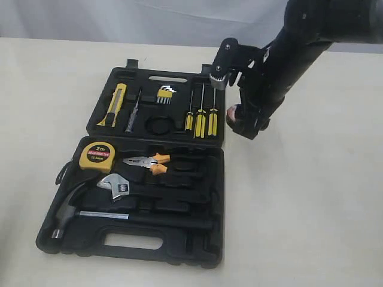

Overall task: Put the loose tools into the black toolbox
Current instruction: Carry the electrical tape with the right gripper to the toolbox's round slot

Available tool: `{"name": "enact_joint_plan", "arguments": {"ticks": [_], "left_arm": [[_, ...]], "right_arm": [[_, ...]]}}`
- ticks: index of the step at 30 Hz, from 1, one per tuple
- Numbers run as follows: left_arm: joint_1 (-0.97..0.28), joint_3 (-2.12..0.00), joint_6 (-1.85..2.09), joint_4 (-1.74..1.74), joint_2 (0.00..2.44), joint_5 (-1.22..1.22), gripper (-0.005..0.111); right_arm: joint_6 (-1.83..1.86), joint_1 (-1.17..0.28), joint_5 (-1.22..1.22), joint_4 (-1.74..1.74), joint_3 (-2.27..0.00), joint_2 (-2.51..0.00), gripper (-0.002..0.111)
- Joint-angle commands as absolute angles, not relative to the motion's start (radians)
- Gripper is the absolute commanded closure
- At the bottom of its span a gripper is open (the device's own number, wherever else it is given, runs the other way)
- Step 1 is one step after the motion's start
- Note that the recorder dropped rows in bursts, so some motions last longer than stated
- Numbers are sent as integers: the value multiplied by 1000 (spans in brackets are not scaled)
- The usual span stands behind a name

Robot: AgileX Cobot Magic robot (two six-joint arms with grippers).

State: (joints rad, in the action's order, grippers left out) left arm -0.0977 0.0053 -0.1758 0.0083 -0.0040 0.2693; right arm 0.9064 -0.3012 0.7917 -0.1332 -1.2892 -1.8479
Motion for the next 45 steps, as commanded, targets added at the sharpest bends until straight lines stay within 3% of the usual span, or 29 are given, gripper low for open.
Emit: {"name": "enact_joint_plan", "arguments": {"ticks": [1, 10, 24, 45], "left_arm": [[-103, 0, -175, 0, 0, 272, 107], [-103, 0, -175, 0, 0, 272, 107], [-103, 0, -175, 0, 0, 272, 107], [-103, 0, -175, 0, 0, 272, 107]], "right_arm": [[878, -375, 813, -133, -1290, -1790, 109], [711, -549, 486, -130, -1320, -1839, 109], [526, -554, 558, -130, -1602, -2135, 109], [508, -554, 579, -130, -1618, -2221, 108]]}}
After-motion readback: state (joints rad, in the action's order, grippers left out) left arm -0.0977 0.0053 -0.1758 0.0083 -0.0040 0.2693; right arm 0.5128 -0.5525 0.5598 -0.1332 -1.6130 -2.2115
